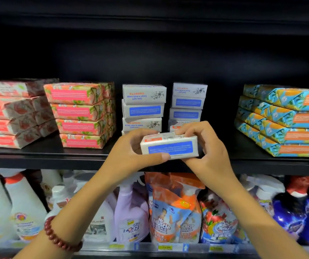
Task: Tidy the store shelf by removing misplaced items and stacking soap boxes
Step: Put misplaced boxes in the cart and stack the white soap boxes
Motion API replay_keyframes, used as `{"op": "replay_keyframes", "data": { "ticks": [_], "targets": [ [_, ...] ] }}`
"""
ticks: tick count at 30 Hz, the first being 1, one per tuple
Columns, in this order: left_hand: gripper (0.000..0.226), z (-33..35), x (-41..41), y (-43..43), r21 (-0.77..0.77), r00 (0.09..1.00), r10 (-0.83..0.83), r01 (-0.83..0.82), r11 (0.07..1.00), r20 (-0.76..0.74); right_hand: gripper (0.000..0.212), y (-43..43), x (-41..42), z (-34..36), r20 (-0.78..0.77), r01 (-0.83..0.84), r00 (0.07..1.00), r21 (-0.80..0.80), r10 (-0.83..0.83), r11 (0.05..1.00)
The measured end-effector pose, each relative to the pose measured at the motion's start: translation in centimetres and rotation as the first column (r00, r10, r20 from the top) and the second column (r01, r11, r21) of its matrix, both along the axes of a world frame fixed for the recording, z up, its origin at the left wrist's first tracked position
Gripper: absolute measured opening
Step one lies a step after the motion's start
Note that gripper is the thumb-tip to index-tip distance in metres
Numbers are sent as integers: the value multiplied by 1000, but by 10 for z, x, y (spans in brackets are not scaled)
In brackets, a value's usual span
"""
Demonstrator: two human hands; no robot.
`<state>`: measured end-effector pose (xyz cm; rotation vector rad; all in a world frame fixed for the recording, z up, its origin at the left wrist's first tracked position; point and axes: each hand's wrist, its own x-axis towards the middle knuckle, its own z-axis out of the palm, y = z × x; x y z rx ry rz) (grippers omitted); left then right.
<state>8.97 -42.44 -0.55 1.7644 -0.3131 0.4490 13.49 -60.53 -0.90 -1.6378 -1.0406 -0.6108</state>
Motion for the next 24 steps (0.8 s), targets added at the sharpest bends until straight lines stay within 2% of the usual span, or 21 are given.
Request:
{"op": "replay_keyframes", "data": {
  "ticks": [4, 6, 9, 11, 14, 18, 21, 24],
  "targets": [
    [70, -7, 0, 14, 37, 992, 105, -108, 993, 76, 38, 2, 8, -8, 58, 73, 996, -119, -66, 990],
    [73, -6, -2, 25, 79, 981, 174, -181, 980, 89, 45, -4, 13, -10, 70, 157, 987, -192, -146, 969],
    [71, -2, -5, 40, 210, 962, 261, -271, 939, 76, 47, -16, 21, -11, 93, 279, 960, -318, -263, 906],
    [69, -1, -2, 46, 307, 953, 295, -302, 902, 70, 45, -21, 24, -14, 85, 301, 952, -412, -293, 860],
    [65, -6, 3, 50, 377, 944, 313, -327, 866, 100, 41, -22, 26, -20, 70, 310, 947, -443, -313, 841],
    [76, -11, 4, 52, 511, 899, 340, -437, 740, 277, 40, -22, 28, -24, 79, 333, 940, -433, -333, 838],
    [60, -13, 3, 51, 539, 835, 304, -534, 651, 459, 38, -22, 28, -25, 102, 354, 933, -431, -345, 830],
    [44, -16, 4, 47, 564, 817, 232, -542, 623, 529, 36, -22, 28, -27, 128, 378, 924, -438, -360, 816]
  ]
}}
